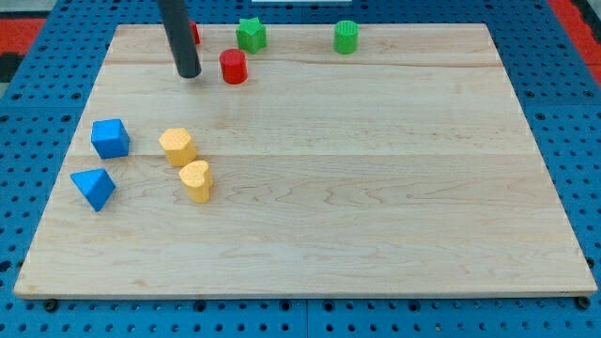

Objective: Place your arm above the yellow hexagon

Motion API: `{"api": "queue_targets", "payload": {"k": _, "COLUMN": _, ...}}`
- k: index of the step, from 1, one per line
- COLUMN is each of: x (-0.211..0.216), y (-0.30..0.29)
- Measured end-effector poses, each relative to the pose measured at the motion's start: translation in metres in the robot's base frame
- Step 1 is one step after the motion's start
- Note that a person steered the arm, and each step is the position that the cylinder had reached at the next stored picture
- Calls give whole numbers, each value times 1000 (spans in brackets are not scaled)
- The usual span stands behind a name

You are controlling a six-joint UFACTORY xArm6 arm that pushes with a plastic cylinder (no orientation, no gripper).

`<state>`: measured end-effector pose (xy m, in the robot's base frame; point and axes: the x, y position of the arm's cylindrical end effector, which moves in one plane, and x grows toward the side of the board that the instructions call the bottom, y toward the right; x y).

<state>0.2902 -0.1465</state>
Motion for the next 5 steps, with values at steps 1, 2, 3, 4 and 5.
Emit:
{"api": "queue_targets", "payload": {"k": 1, "x": -11, "y": 16}}
{"api": "queue_targets", "payload": {"k": 2, "x": -11, "y": 27}}
{"api": "queue_targets", "payload": {"k": 3, "x": -11, "y": 29}}
{"api": "queue_targets", "payload": {"k": 4, "x": -1, "y": -4}}
{"api": "queue_targets", "payload": {"k": 5, "x": 34, "y": -6}}
